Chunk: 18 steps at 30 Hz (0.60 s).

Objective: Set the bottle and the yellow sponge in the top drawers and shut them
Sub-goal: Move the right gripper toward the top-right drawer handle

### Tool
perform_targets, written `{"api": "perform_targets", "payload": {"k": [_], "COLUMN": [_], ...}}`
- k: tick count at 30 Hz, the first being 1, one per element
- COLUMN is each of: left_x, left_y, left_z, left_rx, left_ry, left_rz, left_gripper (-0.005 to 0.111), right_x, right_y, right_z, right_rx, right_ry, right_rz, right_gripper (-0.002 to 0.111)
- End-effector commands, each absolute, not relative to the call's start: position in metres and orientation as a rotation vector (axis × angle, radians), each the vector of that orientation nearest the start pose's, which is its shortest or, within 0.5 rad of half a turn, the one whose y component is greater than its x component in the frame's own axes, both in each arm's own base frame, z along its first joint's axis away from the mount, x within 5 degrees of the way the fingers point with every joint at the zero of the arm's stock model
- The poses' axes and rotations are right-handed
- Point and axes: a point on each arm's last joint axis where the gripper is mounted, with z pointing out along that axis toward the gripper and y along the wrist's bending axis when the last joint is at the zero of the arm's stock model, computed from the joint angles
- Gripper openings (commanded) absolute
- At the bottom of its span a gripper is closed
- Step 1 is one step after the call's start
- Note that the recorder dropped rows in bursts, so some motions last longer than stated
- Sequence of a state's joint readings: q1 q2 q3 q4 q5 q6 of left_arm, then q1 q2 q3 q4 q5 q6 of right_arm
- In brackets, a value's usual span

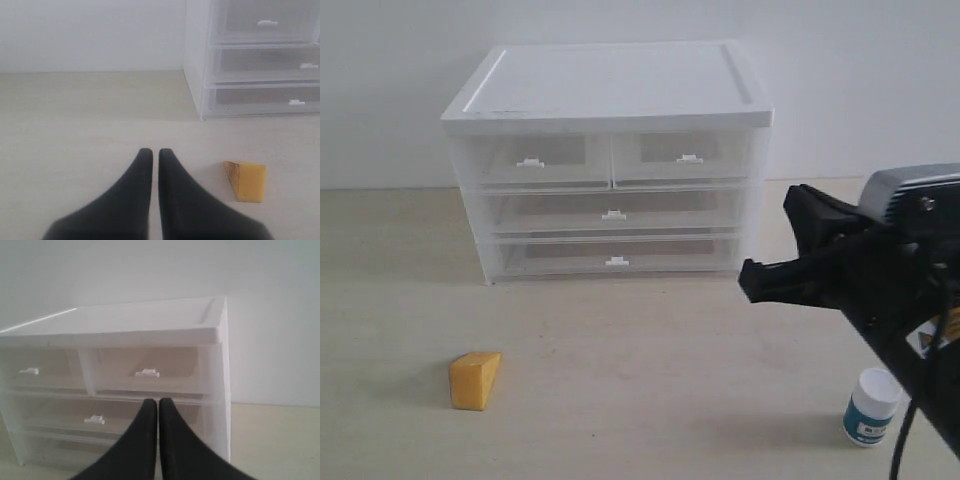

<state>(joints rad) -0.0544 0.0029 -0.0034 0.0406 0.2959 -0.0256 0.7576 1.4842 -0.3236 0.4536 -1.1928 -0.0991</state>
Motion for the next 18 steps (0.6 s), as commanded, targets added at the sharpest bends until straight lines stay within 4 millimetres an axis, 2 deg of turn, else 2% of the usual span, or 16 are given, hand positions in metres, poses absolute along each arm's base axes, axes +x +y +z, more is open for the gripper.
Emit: {"api": "perform_targets", "payload": {"k": [1, 9, 18], "left_x": [0.054, 0.054, 0.054], "left_y": [-0.002, -0.002, -0.002], "left_z": [0.186, 0.186, 0.186], "left_rx": [0.047, 0.047, 0.047], "left_ry": [1.779, 1.779, 1.779], "left_rz": [-0.021, -0.021, -0.021], "left_gripper": [0.004, 0.004, 0.004], "right_x": [0.206, 0.229, 0.247], "right_y": [0.157, 0.183, 0.201], "right_z": [0.197, 0.184, 0.192], "right_rx": [-0.172, -0.198, -0.187], "right_ry": [1.507, 1.524, 1.522], "right_rz": [0.334, 0.291, 0.318], "right_gripper": [0.0, 0.0, 0.0]}}
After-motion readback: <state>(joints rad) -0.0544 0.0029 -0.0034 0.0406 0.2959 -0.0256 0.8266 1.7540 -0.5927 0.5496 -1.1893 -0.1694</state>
